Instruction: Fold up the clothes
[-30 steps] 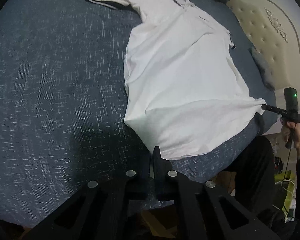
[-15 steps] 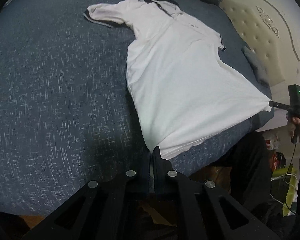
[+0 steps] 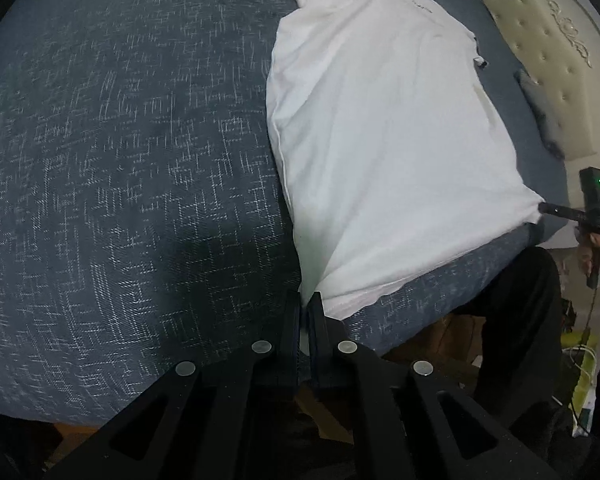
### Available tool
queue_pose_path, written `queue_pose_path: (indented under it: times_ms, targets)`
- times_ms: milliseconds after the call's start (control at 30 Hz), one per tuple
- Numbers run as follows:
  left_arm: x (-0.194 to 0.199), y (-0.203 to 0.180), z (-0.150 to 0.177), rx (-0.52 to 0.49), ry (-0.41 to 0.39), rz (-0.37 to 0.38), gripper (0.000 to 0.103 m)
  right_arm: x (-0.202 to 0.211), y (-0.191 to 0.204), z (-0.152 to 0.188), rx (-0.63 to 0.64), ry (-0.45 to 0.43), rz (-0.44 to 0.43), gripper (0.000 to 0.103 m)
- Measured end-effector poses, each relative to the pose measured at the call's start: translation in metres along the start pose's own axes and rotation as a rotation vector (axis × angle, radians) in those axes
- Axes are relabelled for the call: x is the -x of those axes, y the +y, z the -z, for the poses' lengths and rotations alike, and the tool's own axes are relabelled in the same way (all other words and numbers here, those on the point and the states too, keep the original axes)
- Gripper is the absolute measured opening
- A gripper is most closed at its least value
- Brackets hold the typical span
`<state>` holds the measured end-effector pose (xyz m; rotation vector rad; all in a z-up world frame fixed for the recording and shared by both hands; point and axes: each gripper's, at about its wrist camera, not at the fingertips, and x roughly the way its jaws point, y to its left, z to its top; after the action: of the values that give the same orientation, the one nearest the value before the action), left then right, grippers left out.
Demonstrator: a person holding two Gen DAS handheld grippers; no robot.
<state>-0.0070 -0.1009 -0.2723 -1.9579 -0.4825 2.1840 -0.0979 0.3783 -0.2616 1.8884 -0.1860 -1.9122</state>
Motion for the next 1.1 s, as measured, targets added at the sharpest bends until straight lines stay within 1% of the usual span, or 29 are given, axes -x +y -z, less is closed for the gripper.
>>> queue_pose_path:
  times_ms: [67, 133, 200, 300, 433, 567, 700, 833, 1000, 1100]
  targets:
    - [0.009, 0.004, -0.003, 0.009, -0.011, 0.001, 0.006, 0.005, -0.003, -0.001, -0.008, -0.014, -0.006, 0.021]
    - [0.019, 0.007, -0.010, 0.020, -0.029, -0.003, 0.007, 0.011, -0.005, -0.002, -0.015, -0.034, -0.018, 0.023]
    - [0.029, 0.011, -0.018, 0.029, -0.053, -0.010, 0.012, 0.019, -0.006, -0.006, -0.014, -0.058, -0.026, 0.023]
    - [0.043, 0.011, -0.035, 0.022, -0.114, -0.030, 0.013, 0.035, -0.006, -0.019, -0.005, -0.112, -0.022, 0.023]
    - [0.059, 0.009, -0.071, 0.024, -0.206, -0.001, 0.013, 0.052, -0.002, -0.046, 0.019, -0.190, -0.030, 0.023]
    - [0.064, -0.002, -0.122, 0.004, -0.273, 0.000, 0.014, 0.059, 0.008, -0.088, 0.052, -0.257, -0.032, 0.023]
    - [0.060, -0.004, -0.177, 0.006, -0.305, 0.023, 0.016, 0.057, 0.015, -0.134, 0.066, -0.304, -0.049, 0.023]
    - [0.050, -0.009, -0.234, 0.011, -0.324, 0.015, 0.016, 0.052, 0.023, -0.191, 0.086, -0.340, -0.056, 0.023]
    - [0.022, -0.006, -0.313, 0.011, -0.330, 0.001, 0.017, 0.031, 0.034, -0.261, 0.094, -0.351, -0.025, 0.023]
    - [0.008, -0.005, -0.348, 0.001, -0.327, -0.003, 0.017, 0.017, 0.038, -0.298, 0.101, -0.354, -0.013, 0.024]
